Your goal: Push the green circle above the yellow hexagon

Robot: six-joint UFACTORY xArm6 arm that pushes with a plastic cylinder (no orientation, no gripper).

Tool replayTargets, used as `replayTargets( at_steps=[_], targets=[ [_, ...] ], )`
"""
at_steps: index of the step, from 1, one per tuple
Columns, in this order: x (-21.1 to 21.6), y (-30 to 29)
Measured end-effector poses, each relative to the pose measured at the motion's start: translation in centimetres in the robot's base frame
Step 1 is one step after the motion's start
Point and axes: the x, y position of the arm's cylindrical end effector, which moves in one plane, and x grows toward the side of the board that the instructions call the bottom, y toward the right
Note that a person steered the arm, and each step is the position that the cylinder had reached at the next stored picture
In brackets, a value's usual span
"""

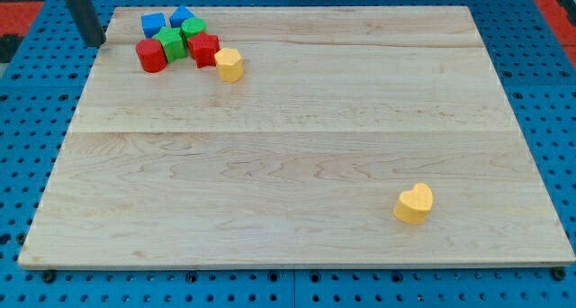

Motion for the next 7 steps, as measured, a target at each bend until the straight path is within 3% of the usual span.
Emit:
replayTargets(
  at_steps=[1,3,4,6,7],
  targets=[
    [0.1,2.1],
    [-4.9,3.8],
    [-5.1,7.7],
    [-4.4,15.1],
    [-1.2,17.2]
  ],
)
